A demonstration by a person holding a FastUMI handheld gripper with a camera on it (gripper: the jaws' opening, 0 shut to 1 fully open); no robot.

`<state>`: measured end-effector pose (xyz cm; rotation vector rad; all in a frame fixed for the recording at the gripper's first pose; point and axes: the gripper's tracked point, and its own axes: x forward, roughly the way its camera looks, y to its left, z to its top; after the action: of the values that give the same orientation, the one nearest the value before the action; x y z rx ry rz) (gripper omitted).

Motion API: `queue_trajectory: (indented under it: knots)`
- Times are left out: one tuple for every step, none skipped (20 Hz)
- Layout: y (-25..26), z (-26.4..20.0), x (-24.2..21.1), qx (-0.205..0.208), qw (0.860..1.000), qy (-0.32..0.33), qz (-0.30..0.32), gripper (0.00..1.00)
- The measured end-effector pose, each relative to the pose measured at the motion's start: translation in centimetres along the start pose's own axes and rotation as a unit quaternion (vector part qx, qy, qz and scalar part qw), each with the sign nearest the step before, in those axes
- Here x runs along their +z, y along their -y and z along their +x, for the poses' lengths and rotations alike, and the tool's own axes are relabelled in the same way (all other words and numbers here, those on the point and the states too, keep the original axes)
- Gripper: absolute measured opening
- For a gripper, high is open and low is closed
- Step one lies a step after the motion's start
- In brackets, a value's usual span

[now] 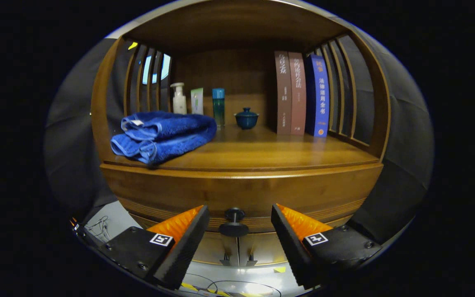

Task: Pull open the drawer, take out the items inside it, and place them on the countertop above the cabinet.

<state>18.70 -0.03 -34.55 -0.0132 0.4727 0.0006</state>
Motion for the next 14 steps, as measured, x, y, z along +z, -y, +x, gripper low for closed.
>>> queue_trajectory:
  knots:
    - [0.0, 0.6, -0.5, -0.001, 1.0, -0.008, 0.0, 0.99]
    - [-0.1, 1.0, -1.1, -0.002, 1.0, -0.017, -0.001, 0.95]
    - [0.1, 1.2, -1.6, -0.007, 1.0, -0.025, -0.002, 0.9]
    - [-0.4, 1.3, -1.9, -0.002, 1.0, -0.028, 0.002, 0.79]
    - [-0.7, 1.6, -2.2, 0.003, 1.0, -0.03, 0.003, 0.68]
    - [-0.6, 1.7, -2.1, -0.004, 1.0, -0.028, -0.002, 0.6]
    - [-0.4, 1.9, -2.2, -0.008, 1.0, -0.028, -0.007, 0.52]
    - [-0.6, 1.5, -2.1, -0.007, 1.0, -0.029, -0.007, 0.46]
    - [-0.5, 1.5, -2.1, -0.005, 1.0, -0.029, -0.008, 0.46]
    - [-0.6, 1.4, -2.1, -0.005, 1.0, -0.029, -0.009, 0.42]
    - [-0.6, 1.7, -2.2, -0.005, 0.999, -0.031, -0.012, 0.37]
    - [-0.5, 1.5, -2.2, -0.006, 0.999, -0.035, -0.014, 0.37]
    - [-0.5, 1.4, -2.3, -0.007, 0.999, -0.037, -0.011, 0.37]
    - [-0.5, 1.2, -2.3, -0.006, 0.999, -0.038, -0.007, 0.38]
